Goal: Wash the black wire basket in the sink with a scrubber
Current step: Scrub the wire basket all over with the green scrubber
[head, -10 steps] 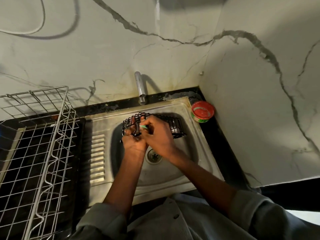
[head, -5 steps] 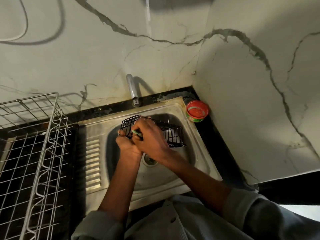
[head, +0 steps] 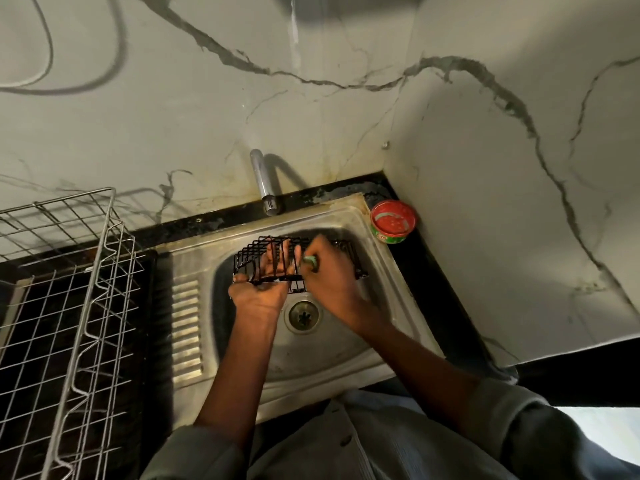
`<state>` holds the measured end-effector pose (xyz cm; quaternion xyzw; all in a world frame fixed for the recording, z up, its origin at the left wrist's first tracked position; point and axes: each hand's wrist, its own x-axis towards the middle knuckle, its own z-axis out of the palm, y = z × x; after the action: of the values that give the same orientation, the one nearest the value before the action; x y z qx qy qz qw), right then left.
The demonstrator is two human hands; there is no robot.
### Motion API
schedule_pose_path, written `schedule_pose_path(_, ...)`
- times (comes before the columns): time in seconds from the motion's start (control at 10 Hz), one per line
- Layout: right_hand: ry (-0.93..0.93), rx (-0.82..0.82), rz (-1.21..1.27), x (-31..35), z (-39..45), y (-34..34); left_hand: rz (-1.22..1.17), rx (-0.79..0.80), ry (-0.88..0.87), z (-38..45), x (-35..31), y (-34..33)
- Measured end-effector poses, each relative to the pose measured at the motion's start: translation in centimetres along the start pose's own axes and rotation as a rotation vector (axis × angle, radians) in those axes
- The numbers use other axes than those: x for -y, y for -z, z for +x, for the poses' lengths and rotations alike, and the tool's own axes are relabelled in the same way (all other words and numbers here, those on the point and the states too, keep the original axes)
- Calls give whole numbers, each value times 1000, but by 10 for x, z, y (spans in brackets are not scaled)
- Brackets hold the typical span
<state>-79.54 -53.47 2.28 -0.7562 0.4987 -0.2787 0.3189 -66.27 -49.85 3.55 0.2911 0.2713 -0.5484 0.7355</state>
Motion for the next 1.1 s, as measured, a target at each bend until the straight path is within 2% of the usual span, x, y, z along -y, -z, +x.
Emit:
schedule_pose_path(0.1, 289, 111, -39, 26, -12, -4, 18, 22, -45, -1, -7, 0)
schedule_pose_path(0.2, 253, 38, -182, -7, -11, 8, 66, 39, -47, -15, -6, -3)
schedule_pose_path(0.3, -61, -32, -264, -56, -1, 12, 7, 77, -2, -18, -10, -2)
schedule_pose_path(0.4, -212, -25, -256, -68, 0, 11, 16, 62, -2, -18, -11, 0)
schedule_pose_path(0.5, -132, -5, -139, -38, -8, 6, -29, 68, 9, -14, -10, 1)
schedule_pose_path(0.6, 211, 105, -51, 4, -20, 0, -26, 56, 2, -13, -10, 1)
schedule_pose_path(0.7, 295, 70, -156, -5, -14, 8, -5, 63, -12, -18, -11, 0)
schedule_pose_path(0.8, -16, -62, -162, -53, -2, 19, -12, 68, 28, -20, -16, -5)
schedule_pose_path(0.9, -392, -113, -125, -86, 16, 27, 23, 146, 121, -25, -15, 3)
schedule_pose_path(1.0, -501, -209, -42, -75, 25, 27, -69, 225, 232, -34, -13, 3)
schedule_pose_path(1.1, -313, -278, -113, -38, 28, 26, -15, 96, 68, -22, -10, -4)
